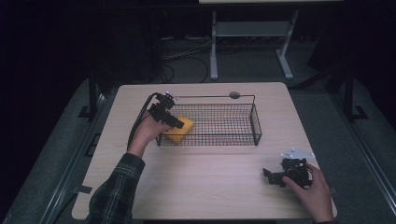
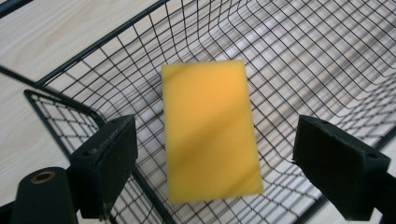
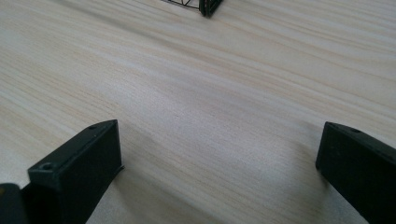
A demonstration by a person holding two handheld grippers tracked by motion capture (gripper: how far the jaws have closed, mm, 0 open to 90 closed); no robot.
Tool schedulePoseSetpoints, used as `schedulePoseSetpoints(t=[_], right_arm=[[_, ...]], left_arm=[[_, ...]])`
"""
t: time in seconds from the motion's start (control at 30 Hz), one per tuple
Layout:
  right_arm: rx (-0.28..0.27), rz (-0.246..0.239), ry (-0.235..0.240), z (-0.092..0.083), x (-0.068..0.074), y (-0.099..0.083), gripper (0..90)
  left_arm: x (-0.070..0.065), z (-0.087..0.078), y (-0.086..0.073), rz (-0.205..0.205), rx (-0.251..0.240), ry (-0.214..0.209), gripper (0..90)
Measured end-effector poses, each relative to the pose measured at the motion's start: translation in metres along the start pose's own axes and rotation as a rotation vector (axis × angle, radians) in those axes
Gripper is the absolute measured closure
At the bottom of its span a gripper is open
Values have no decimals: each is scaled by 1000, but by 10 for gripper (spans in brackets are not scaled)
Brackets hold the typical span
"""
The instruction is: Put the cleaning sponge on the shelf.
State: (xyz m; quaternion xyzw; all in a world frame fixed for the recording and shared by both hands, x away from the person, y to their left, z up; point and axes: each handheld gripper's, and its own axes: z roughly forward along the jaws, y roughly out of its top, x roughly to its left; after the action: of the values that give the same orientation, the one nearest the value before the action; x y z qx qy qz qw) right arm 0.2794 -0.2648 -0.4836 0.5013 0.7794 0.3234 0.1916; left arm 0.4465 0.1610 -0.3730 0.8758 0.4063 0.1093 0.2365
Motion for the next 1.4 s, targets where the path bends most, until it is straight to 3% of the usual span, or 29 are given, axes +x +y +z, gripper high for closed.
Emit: schedulePoseSetpoints(t=[0.53, 1.1, 1.4], right_arm=[[0, 0, 0, 0, 0, 0, 0], [0, 0, 0, 0, 0, 0, 0], [0, -1, 0, 0, 0, 0, 0]], left_arm=[[-6, -30, -35, 8, -78, 11, 137], [-7, -48, -91, -8, -129, 26, 137], [-11, -51, -116, 12, -153, 44, 137]])
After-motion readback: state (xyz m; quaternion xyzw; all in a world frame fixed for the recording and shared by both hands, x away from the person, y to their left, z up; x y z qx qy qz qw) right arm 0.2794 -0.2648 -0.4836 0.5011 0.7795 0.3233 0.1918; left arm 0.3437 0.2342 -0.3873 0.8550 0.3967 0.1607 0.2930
